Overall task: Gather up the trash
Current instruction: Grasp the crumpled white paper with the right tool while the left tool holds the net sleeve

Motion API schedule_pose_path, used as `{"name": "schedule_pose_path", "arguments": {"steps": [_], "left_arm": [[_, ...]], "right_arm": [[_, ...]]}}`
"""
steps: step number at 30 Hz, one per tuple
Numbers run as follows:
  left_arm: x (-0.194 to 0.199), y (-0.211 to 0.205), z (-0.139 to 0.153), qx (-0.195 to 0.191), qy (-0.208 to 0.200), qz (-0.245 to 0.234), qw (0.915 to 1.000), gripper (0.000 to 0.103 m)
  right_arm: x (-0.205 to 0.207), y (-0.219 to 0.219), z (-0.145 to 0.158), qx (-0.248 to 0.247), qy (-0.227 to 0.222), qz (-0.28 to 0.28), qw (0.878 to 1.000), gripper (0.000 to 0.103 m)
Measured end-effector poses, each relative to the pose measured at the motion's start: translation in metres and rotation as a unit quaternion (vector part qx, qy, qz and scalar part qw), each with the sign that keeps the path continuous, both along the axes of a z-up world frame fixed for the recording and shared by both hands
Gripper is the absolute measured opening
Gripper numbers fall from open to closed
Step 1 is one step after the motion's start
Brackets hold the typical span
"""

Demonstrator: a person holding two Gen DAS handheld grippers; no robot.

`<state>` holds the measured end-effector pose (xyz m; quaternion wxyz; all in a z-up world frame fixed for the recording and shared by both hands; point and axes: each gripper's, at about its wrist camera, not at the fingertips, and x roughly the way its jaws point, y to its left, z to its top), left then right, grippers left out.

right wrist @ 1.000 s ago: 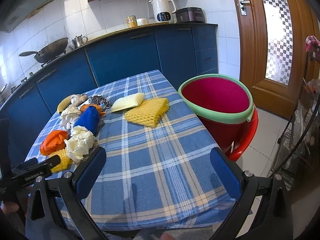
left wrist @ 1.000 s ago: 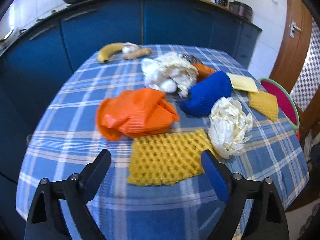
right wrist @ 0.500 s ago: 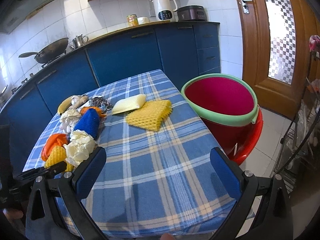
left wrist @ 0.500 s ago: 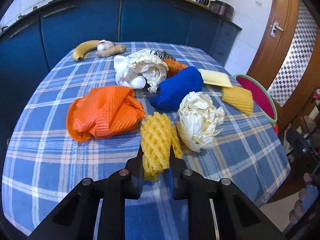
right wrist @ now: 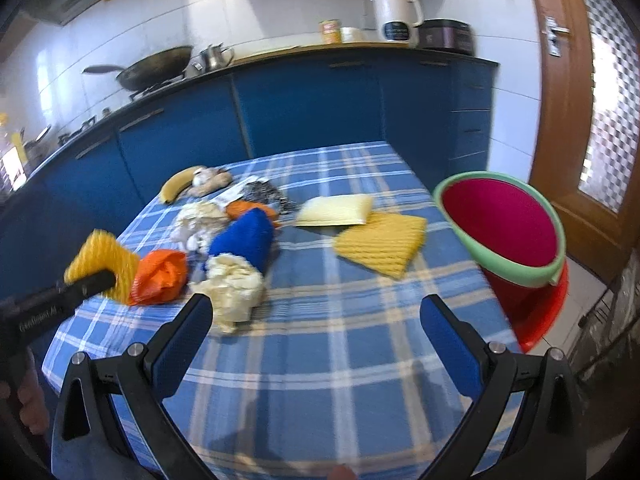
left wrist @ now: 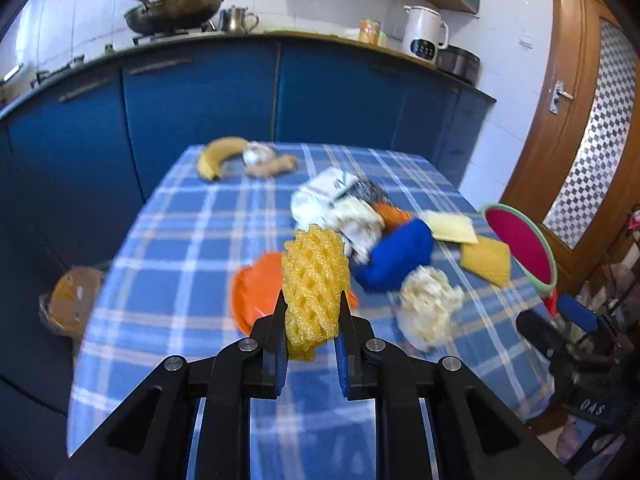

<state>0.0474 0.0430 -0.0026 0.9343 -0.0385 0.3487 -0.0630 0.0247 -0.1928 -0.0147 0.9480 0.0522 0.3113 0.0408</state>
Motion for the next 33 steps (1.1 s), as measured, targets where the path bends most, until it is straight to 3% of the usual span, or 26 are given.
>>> {"name": "schedule_pose_path", "arguments": {"steps": [7,9,12,16,19,22,33], "left_arm": [[0.029,0.021,-0.004,-0.017,0.0,0.002,0.9999,0.019],[0.038,0.024,-0.01,-0.024,0.002,-0.005,0.9997,0.019],[0.051,0.027,-0.02,-0.031,0.01,-0.016,0.9993,0.019],[0.065,0.029,-0.028,-0.041,0.016,-0.027,0.9987,0.019],[0.07,0.029,-0.028,-0.045,0.007,-0.03,0.9985,0.019],[0.073,0.03,-0.028,-0.053,0.002,-0.027,0.9982,0.019],[0.062,0.033,-0.021,-0.056,0.005,0.006,0.9984,0.019]], "right_arm": [[0.032,0.04,-0.013,-0.014,0.048,0.038,0.998,0.086],[0.04,0.049,-0.018,-0.01,0.062,0.046,0.997,0.074],[0.05,0.06,-0.027,-0.013,0.081,0.048,0.995,0.064],[0.059,0.066,-0.036,0.0,0.095,0.05,0.994,0.062],[0.063,0.074,-0.038,-0.008,0.098,0.062,0.993,0.054],[0.066,0.081,-0.043,-0.008,0.11,0.075,0.991,0.047],[0.062,0.075,-0.042,0.017,0.104,0.087,0.991,0.038]]}}
